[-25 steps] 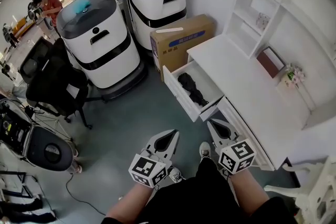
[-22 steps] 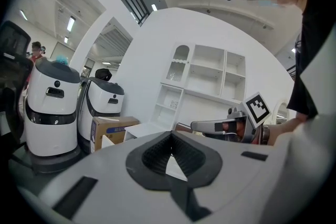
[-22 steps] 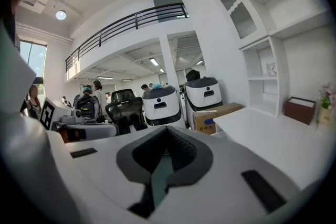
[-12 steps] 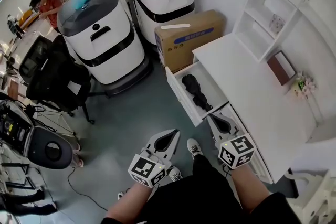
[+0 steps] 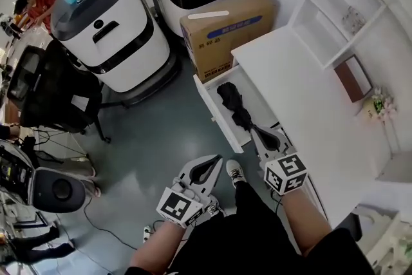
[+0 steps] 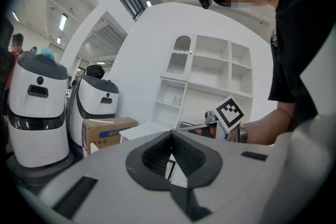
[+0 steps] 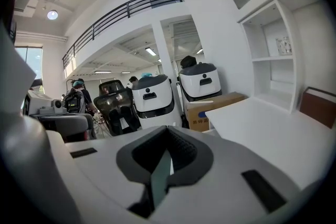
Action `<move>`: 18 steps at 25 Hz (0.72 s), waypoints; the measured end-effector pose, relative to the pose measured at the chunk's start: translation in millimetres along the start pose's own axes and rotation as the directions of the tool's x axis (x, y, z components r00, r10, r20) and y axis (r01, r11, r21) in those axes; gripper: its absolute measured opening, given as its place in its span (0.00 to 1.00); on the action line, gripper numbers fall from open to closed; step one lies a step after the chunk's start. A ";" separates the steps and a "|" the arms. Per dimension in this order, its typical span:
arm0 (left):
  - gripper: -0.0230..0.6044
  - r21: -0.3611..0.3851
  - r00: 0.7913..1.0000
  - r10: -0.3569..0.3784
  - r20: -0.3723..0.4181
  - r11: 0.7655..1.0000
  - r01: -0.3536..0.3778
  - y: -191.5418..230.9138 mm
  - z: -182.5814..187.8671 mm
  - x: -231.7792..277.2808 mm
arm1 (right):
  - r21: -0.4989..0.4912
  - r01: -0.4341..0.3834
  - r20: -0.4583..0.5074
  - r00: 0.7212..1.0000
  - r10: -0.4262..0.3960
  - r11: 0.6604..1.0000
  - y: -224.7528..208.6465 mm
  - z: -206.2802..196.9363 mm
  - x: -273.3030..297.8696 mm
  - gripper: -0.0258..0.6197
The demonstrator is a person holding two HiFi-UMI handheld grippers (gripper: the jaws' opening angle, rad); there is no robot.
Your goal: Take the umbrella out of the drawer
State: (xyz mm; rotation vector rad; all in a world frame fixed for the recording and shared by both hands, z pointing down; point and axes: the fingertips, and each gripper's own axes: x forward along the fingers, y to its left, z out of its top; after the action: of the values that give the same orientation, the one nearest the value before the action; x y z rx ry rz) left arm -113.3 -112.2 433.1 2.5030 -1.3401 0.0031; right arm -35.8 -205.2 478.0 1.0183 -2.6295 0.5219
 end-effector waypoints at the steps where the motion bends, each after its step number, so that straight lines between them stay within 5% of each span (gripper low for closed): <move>1: 0.03 0.002 1.000 -0.003 -0.002 1.000 0.003 2.0 -2.5 4.6 | 0.002 0.000 -0.007 1.000 0.000 1.000 -4.8 -3.1 6.6 0.04; 11: 0.03 -0.009 0.998 -0.021 -0.056 1.000 0.020 16.8 -23.5 43.3 | 0.013 0.006 -0.106 0.994 -0.005 1.000 -50.7 -47.7 68.8 0.05; 18: 0.03 -0.053 0.996 -0.004 -0.086 0.999 -0.001 24.6 -45.0 58.1 | 0.054 0.014 -0.221 0.975 -0.002 0.998 -79.4 -104.0 110.4 0.18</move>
State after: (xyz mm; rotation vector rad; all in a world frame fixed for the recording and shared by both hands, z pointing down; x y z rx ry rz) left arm -94.3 -160.4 490.8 2.4307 -1.2875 0.0728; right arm -47.6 -280.9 631.1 0.9277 -2.4265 0.6690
